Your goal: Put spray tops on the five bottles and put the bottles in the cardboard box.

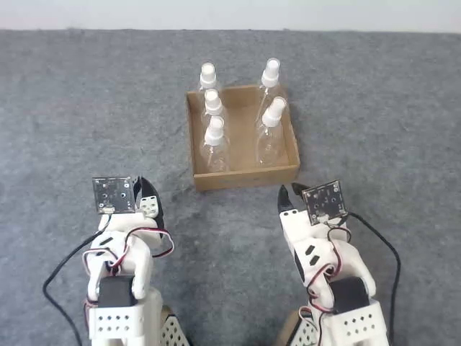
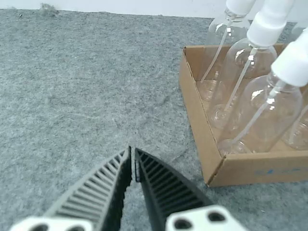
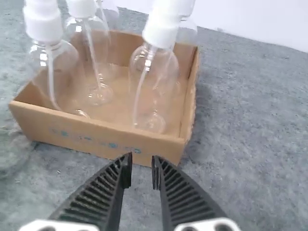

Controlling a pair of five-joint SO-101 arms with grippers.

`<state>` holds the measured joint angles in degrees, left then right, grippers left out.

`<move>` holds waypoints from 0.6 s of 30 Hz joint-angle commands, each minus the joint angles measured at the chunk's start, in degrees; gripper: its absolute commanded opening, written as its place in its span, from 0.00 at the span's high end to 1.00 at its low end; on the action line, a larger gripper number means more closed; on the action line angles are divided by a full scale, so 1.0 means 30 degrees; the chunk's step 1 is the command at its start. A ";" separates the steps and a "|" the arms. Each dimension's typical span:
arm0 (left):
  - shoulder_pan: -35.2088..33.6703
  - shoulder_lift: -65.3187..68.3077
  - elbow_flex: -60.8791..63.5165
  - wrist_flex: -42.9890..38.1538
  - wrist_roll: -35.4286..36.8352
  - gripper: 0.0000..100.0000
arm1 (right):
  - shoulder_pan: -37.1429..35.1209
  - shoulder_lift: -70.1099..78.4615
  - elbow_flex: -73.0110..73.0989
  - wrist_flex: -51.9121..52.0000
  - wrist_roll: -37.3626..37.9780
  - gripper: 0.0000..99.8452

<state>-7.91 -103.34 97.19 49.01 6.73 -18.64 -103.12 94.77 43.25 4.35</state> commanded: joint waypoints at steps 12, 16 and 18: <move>-0.0762 -0.0264 -0.0220 -0.0059 -0.0147 0.99 | 0.4264 -0.0015 0.0557 0.2037 0.0176 0.99; -0.0908 -0.0264 -0.0220 -0.0059 -0.0147 0.99 | 0.4264 -0.0161 0.0557 0.3766 0.0176 0.99; -0.0908 -0.0264 -0.0220 -0.0059 -0.0147 0.99 | 0.4264 -0.0161 0.0557 0.4557 0.0176 0.99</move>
<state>-10.37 -103.34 97.19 49.01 6.73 -6.51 -103.03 94.77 52.75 4.35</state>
